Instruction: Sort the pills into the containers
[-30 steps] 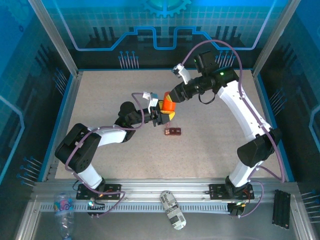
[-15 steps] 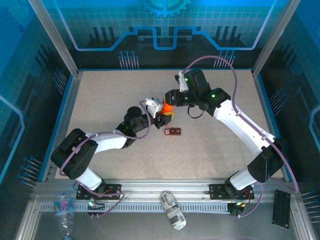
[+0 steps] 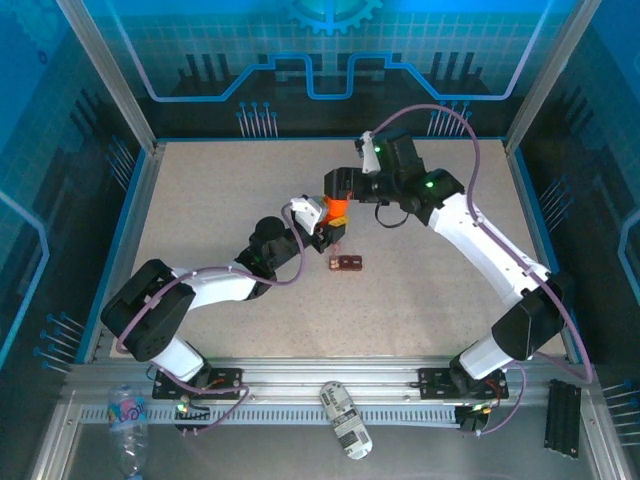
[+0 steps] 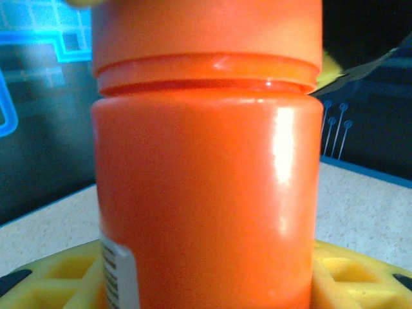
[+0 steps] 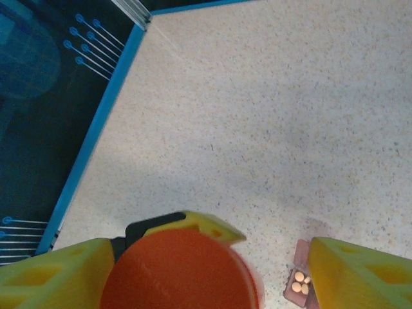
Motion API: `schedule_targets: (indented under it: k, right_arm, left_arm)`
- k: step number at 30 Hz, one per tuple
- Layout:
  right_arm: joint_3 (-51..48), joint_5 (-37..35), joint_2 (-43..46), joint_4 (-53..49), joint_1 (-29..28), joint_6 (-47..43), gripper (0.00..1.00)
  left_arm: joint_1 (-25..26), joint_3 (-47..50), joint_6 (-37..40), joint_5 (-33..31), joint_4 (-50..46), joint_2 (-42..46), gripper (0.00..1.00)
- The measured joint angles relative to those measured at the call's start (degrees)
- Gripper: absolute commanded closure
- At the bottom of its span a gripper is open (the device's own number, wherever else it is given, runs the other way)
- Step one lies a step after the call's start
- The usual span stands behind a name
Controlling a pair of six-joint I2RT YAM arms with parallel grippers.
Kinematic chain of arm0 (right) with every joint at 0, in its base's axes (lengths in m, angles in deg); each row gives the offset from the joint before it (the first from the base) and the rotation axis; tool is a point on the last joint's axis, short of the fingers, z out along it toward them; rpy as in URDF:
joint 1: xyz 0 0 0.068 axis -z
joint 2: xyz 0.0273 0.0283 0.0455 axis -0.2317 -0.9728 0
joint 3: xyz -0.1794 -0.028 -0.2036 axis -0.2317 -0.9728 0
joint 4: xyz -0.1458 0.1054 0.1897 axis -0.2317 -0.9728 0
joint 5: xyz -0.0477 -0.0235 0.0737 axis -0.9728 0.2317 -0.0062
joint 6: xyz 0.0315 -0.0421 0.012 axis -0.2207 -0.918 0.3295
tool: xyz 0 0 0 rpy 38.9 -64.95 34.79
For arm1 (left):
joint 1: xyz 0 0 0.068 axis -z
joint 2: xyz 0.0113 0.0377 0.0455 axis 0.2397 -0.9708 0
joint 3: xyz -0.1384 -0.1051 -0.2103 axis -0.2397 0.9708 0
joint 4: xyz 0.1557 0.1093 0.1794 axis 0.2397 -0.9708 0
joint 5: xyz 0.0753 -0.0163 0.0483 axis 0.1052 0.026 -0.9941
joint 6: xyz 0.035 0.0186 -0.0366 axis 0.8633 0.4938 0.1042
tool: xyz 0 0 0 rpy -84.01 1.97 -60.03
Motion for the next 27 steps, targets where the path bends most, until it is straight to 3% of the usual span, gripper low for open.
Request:
schedule_targets:
  k: [9,17,27]
  right_arm:
    - [6.88,9.05,2.97,-6.19,4.66,-12.66,0.15]
    - [17.68,15.43,-2.49,-17.99,5.4,-28.59,0.14]
    - [23.1,16.2,-10.19,-25.88,1.64,-34.29,0.17]
  left_arm:
    - [-5.46,0.2,-7.04,13.09,4.79,0.04,1.0]
    - [-8.41,0.11,-15.34,26.12,7.23,-1.16,1.0]
    - [-8.57,-1.6,-18.93,32.52,7.21,-2.99,1.0]
